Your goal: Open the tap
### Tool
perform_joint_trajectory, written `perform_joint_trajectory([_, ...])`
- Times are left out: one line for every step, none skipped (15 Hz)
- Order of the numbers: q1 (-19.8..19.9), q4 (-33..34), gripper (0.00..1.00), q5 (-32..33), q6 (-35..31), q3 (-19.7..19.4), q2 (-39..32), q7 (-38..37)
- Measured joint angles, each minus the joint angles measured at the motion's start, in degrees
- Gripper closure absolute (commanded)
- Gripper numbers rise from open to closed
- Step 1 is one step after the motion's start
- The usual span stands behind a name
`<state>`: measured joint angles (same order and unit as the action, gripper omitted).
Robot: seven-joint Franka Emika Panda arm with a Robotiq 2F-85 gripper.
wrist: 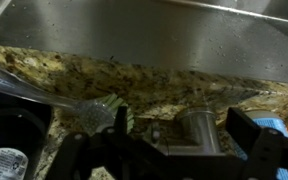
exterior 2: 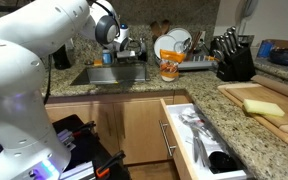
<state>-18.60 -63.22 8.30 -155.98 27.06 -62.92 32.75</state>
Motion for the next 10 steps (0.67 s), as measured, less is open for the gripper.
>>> perform_joint_trajectory([-0.03,0.03,0.01,0.02,-0.01,0.0,0.0,0.0])
perform_joint_trajectory([-0.11,0.12,0.04,0.04,-0.05,0.0,0.0,0.0])
perform_joint_trajectory([-0.22,0.29,0.0,0.05,-0.13,0.0,0.01,0.0])
perform_joint_trajectory([-0.32,0.46,0.01,0.07,-0.24,0.01,0.01,0.0])
perform_joint_trajectory([-0.41,0.63,0.06,0.09,-0.42,0.01,0.01,0.0])
perform_joint_trajectory([-0.46,0.77,0.25,0.11,-0.66,0.0,0.01,0.0])
perform_joint_trajectory([-0.49,0.86,0.28,0.13,-0.84,0.0,0.01,0.0])
perform_joint_trajectory([-0.49,0.94,0.36,0.13,-0.91,0.0,0.01,0.01])
perform_joint_trajectory([-0.49,0.98,0.42,0.13,-0.97,0.0,0.01,0.0])
perform_joint_trajectory([-0.48,0.99,0.5,0.12,-1.03,0.0,0.01,-0.02])
